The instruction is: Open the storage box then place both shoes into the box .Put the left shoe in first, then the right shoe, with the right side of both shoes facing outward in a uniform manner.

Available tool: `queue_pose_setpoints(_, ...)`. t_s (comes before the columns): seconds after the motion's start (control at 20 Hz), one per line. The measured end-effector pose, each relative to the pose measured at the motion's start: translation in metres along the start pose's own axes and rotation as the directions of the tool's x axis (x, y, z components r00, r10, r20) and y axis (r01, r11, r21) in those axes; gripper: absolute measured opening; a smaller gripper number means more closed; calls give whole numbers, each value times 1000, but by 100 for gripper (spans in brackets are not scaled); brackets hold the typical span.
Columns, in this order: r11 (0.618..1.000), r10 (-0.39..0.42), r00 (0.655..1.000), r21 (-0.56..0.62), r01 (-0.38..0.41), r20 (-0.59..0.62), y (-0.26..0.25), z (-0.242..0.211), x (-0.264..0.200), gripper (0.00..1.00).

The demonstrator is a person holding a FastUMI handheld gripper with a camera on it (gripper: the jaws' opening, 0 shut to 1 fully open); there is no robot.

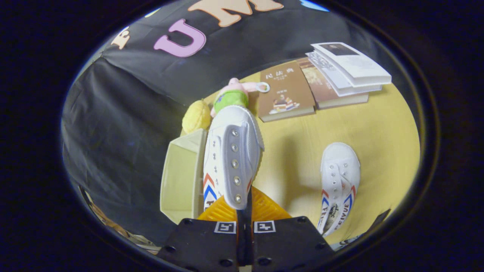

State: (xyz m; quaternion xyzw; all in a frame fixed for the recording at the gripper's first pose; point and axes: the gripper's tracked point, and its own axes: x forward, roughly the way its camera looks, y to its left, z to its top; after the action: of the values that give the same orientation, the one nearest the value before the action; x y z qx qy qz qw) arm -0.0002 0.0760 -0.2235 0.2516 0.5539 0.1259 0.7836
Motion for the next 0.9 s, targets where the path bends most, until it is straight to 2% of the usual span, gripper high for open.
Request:
queue_pose_setpoints(0.4,997,67,997,-53,-64,43,65,15,-4,3)
queue_pose_setpoints(0.65,994,88,996,-68,-87,9,98,1,15,3)
queue_pose_setpoints(0.9,992,71,996,-98,-76,-51,124,-24,46,3)
